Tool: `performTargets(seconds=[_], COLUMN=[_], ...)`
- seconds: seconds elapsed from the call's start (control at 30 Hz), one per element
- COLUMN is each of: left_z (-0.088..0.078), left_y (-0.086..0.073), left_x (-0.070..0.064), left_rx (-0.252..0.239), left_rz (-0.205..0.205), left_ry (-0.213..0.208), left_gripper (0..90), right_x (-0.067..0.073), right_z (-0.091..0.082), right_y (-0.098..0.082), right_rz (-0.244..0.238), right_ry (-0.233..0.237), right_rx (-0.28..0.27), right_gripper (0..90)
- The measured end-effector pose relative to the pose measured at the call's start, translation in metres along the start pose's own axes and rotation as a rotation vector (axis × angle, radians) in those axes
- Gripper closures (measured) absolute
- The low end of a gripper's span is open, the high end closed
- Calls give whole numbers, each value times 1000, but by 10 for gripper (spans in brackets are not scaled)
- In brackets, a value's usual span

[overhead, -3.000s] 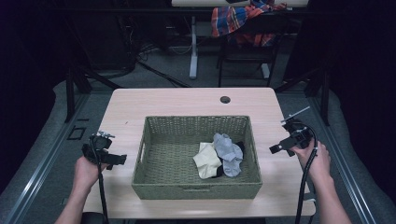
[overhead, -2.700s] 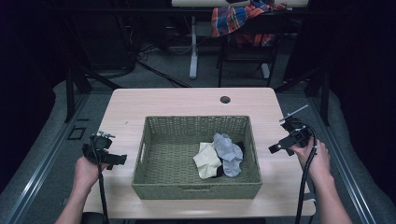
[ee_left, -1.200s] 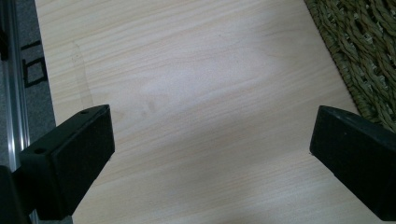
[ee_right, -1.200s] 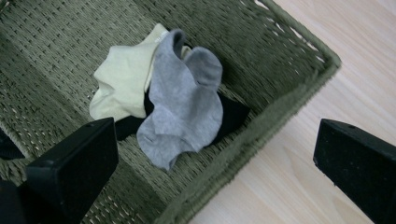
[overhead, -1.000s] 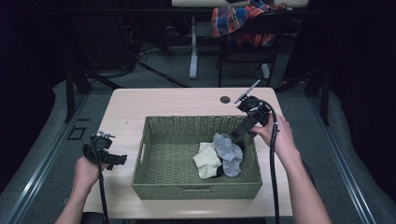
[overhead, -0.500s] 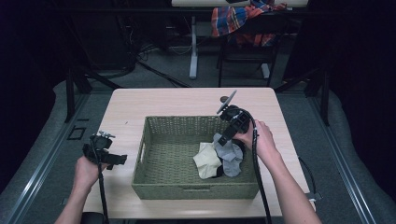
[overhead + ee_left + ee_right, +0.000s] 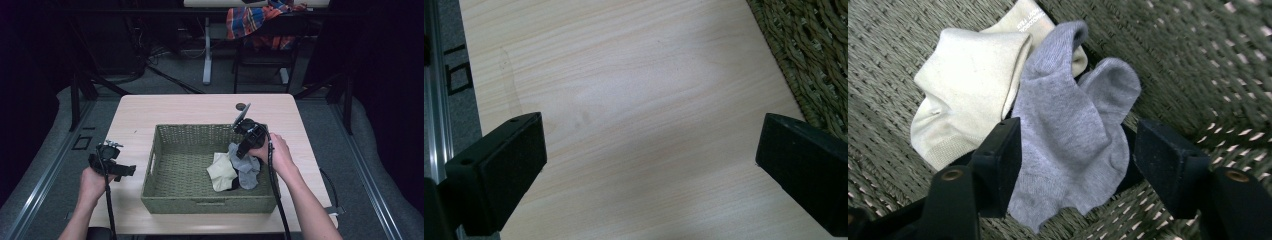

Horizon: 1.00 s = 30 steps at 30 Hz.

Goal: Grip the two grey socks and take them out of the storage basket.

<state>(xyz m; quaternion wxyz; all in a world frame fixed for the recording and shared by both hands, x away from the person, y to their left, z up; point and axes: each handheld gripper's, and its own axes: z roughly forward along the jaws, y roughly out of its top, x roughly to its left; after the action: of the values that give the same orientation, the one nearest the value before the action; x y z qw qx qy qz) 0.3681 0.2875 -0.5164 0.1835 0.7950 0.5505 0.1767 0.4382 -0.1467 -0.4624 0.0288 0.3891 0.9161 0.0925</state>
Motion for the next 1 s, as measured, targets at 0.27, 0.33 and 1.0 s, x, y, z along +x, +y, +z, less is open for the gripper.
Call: performTargets(seconds=[0.27,0.33,1.0], left_z=[-1,-1,-1], left_y=[0,0,0], left_x=[2,2,2], left_rx=[-3,-4,-3], left_rz=[-5,-7,-5], left_ry=[2,2,-1], left_gripper=[2,1,1], right_x=[5,6,6], right_z=[13,15,-9], right_y=[5,5,0], right_rz=[8,9,14], right_ry=[-12,-16,35], right_rx=[15,23,4], right_gripper=[433,451,768])
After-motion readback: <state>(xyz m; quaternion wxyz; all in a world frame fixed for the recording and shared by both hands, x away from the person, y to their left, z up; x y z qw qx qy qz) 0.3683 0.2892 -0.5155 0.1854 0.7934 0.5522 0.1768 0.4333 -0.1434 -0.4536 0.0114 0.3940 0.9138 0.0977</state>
